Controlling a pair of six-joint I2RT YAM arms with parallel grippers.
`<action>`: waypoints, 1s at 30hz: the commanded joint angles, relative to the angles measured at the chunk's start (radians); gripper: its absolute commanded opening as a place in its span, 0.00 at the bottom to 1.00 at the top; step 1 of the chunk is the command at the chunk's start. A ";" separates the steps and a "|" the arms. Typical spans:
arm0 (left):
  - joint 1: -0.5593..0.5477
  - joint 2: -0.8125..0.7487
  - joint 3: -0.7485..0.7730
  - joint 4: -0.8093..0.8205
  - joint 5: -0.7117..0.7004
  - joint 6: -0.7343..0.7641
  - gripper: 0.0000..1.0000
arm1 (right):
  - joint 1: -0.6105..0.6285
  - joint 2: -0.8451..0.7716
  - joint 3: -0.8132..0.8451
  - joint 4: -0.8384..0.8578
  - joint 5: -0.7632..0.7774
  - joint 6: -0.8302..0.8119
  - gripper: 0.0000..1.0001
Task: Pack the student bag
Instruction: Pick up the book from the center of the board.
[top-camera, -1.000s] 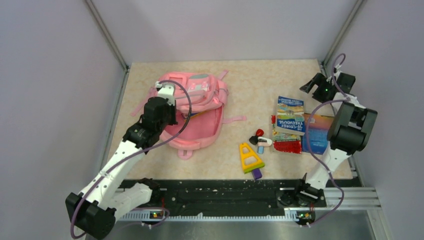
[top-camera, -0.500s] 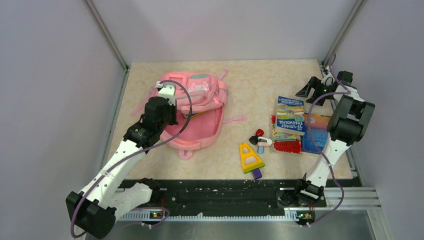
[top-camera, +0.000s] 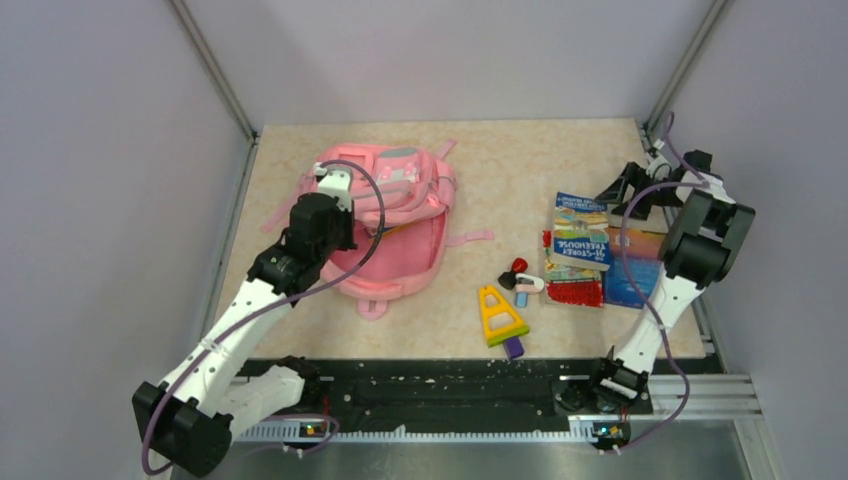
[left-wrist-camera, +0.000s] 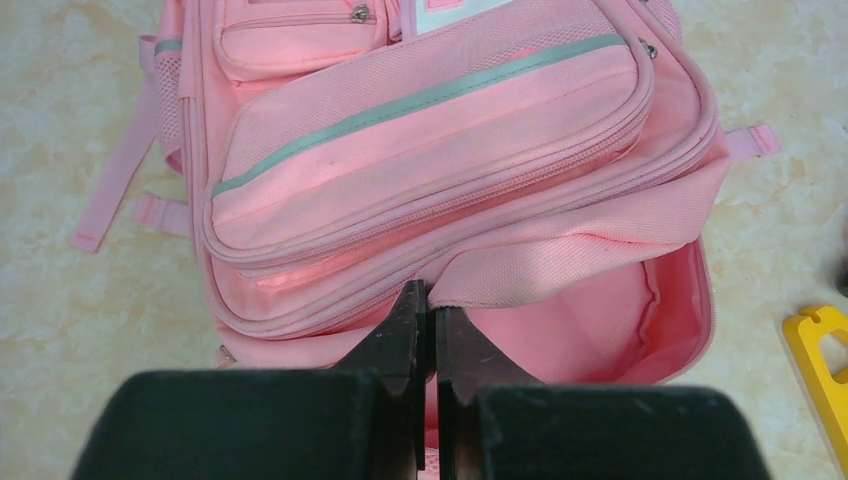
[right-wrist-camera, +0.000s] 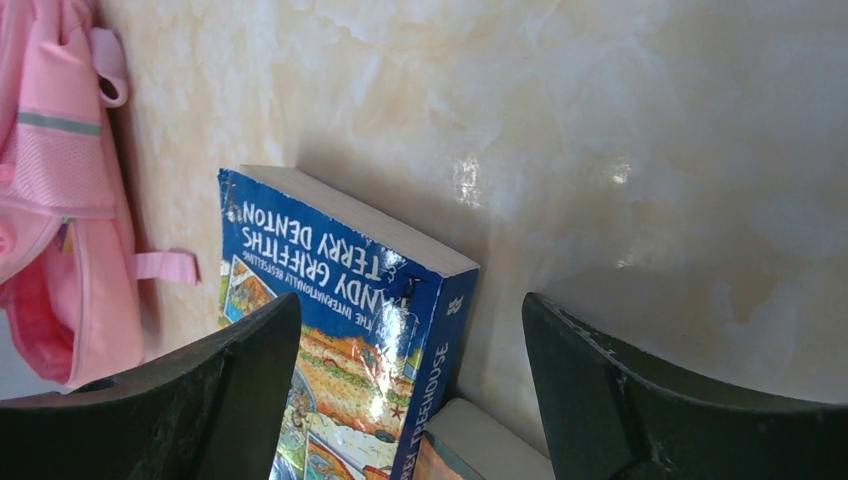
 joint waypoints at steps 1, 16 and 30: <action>0.000 -0.003 0.019 0.106 0.007 -0.018 0.00 | -0.003 0.061 0.020 -0.096 -0.100 -0.086 0.80; 0.000 -0.009 0.019 0.106 0.010 -0.017 0.00 | 0.064 0.223 0.151 -0.266 -0.253 -0.224 0.55; 0.000 -0.024 0.017 0.106 0.002 -0.014 0.00 | 0.064 -0.050 -0.014 0.087 -0.431 0.035 0.00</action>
